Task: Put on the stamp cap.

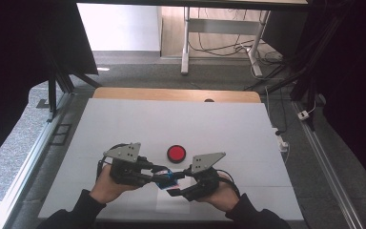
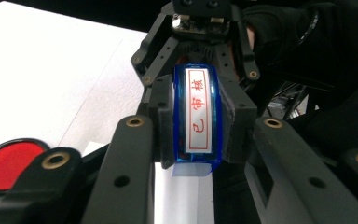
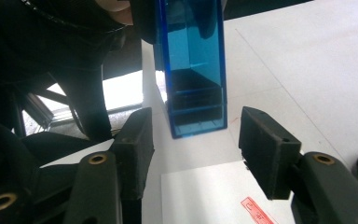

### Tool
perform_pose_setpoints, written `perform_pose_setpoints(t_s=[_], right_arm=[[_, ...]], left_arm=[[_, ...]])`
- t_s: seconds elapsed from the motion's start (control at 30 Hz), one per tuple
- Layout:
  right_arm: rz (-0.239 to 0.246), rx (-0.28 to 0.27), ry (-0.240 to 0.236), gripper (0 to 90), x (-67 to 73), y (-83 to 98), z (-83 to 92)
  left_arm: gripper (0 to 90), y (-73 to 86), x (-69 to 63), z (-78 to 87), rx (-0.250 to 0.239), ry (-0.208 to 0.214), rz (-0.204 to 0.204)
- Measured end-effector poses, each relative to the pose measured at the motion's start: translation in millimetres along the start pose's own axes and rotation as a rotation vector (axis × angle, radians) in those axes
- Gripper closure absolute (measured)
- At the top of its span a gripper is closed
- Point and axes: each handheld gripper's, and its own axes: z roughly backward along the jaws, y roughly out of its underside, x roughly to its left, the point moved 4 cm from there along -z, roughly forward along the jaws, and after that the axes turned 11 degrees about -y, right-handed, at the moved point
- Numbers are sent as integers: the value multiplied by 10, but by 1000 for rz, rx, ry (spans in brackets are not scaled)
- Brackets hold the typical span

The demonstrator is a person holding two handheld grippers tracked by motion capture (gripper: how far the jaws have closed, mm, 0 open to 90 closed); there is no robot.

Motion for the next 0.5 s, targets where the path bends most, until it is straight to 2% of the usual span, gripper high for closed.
perform_pose_setpoints(t_s=[0.27, 0.5], right_arm=[[-29, 5, 67, 370, 3, 19, 64], [-58, 12, 137, 305, 14, 35, 136]], left_arm=[[702, 15, 14, 12, 21, -34, 3], [702, 15, 46, 51, 32, -82, 11]])
